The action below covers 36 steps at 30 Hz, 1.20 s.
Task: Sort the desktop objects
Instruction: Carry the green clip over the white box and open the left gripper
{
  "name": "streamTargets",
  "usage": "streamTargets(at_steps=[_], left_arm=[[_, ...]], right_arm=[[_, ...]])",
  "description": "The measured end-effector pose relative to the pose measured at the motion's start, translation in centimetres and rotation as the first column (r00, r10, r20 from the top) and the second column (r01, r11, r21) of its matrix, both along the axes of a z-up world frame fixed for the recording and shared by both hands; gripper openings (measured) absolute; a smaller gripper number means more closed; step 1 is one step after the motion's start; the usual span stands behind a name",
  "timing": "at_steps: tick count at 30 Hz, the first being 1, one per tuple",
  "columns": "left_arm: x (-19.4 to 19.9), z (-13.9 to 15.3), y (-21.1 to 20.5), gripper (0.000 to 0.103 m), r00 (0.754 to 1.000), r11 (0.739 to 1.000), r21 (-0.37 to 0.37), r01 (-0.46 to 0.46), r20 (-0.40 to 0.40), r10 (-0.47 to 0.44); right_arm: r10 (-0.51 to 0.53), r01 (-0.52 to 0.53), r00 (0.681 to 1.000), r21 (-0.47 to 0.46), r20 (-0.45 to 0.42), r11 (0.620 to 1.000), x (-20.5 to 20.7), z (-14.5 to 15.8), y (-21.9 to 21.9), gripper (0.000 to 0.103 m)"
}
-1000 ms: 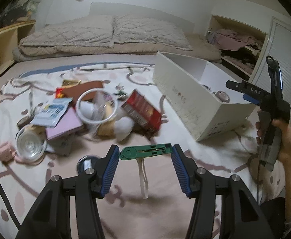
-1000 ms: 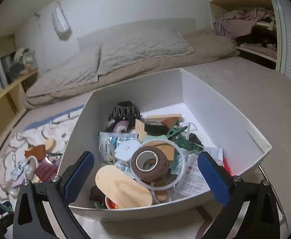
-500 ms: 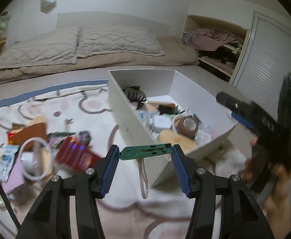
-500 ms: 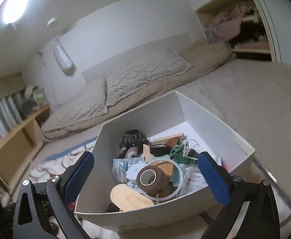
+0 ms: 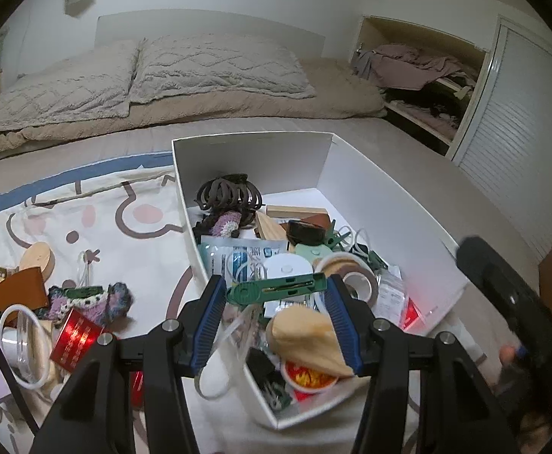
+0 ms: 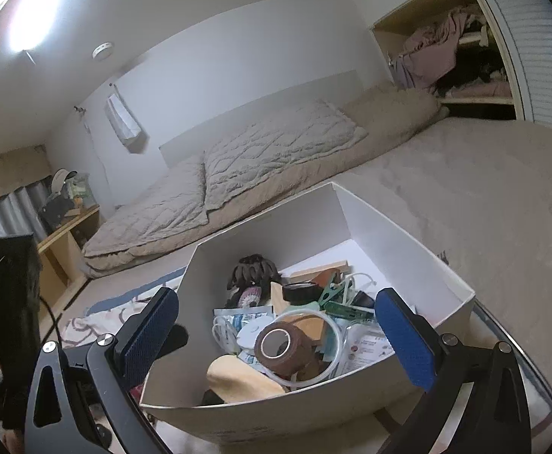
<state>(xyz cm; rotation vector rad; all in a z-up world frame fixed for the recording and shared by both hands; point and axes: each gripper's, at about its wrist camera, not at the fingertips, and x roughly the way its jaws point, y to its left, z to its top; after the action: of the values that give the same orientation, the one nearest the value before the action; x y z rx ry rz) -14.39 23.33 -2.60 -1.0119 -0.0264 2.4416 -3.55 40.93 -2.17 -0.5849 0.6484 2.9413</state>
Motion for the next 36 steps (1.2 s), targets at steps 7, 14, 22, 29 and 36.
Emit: streamTargets(at_steps=[7, 14, 22, 29, 36], left_arm=[[-1.2, 0.7, 1.2, 0.054, 1.000, 1.000, 0.007, 0.005, -0.014, -0.005], [-2.5, 0.5, 1.5, 0.054, 1.000, 1.000, -0.021, -0.014, 0.011, 0.015], [-3.1, -0.7, 1.6, 0.054, 0.999, 0.995, -0.087, -0.043, 0.020, 0.045], [-3.1, -0.6, 1.8, 0.058, 0.998, 0.993, -0.100, -0.069, -0.003, 0.069], [-2.3, 0.1, 1.6, 0.070, 0.997, 0.991, -0.103, -0.080, -0.029, 0.078]], right_arm=[[-0.018, 0.018, 1.000, -0.021, -0.016, 1.000, 0.3, 0.1, 0.9, 0.103], [-0.024, 0.024, 1.000, -0.044, -0.011, 0.999, 0.3, 0.0, 1.5, 0.103], [-0.017, 0.017, 1.000, -0.042, 0.000, 0.999, 0.2, -0.2, 1.4, 0.103], [-0.009, 0.010, 1.000, -0.033, 0.011, 0.999, 0.1, -0.3, 1.2, 0.103], [-0.007, 0.008, 1.000, -0.029, 0.010, 1.000, 0.2, -0.1, 1.1, 0.103]])
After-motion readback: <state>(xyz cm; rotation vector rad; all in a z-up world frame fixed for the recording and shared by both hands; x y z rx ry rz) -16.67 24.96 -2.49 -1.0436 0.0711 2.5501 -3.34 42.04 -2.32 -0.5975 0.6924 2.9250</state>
